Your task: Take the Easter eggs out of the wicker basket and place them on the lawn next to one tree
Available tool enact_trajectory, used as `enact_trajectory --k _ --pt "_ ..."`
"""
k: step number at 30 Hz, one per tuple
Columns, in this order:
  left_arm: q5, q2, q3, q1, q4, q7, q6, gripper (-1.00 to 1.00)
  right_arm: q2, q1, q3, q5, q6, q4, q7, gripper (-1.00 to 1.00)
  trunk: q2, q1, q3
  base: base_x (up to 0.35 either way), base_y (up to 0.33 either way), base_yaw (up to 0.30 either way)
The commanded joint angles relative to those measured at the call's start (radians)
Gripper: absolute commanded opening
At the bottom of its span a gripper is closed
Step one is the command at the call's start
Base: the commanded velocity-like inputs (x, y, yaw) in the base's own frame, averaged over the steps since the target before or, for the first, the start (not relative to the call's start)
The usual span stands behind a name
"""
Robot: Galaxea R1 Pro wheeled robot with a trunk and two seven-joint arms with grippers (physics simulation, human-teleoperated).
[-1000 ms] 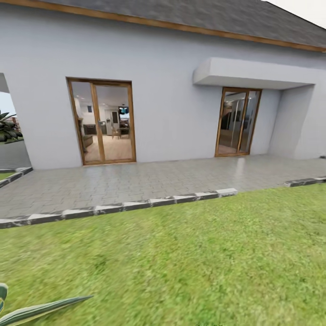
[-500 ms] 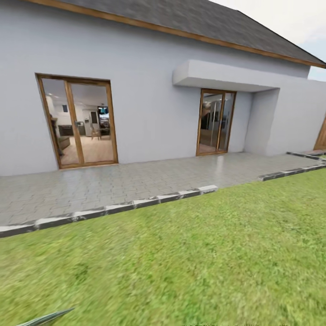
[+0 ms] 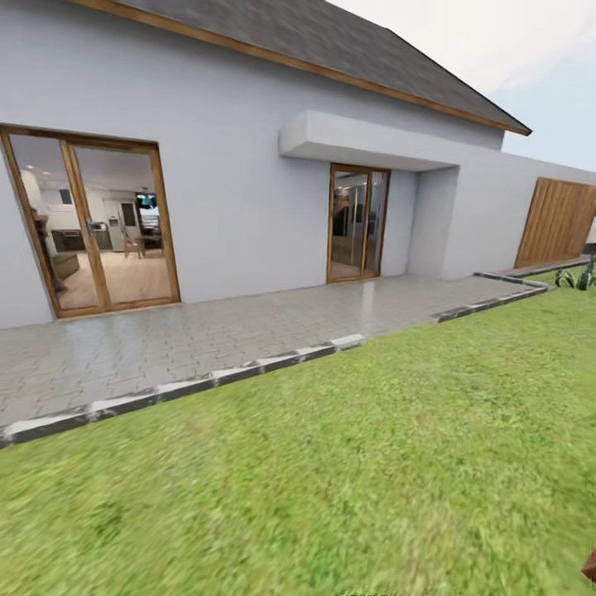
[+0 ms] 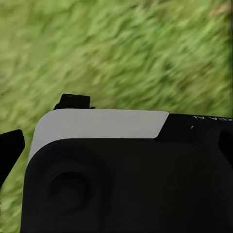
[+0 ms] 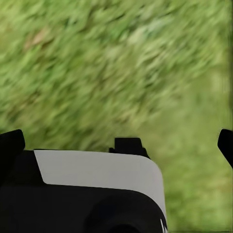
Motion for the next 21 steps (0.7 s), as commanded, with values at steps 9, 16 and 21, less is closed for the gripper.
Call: enact_trajectory --k 9,16,21 --pt "0.01 -0.001 0.002 0.0 -0.001 -0.004 0.001 1.0 0.0 -0.001 0.0 0.0 -0.003 0.001 0.0 1.0 0.0 0.0 -0.001 0.0 0.0 -0.272" --pt "0.01 -0.001 0.002 0.0 -0.001 -0.004 0.001 1.0 0.0 -0.001 0.0 0.0 -0.003 0.001 0.001 1.0 0.0 0.0 -0.001 0.0 0.0 -0.272" --pt "0.01 -0.001 0.002 0.0 -0.001 -0.004 0.001 1.0 0.0 -0.001 0.0 0.0 -0.003 0.001 0.001 1.0 0.0 0.0 -0.001 0.0 0.0 -0.272"
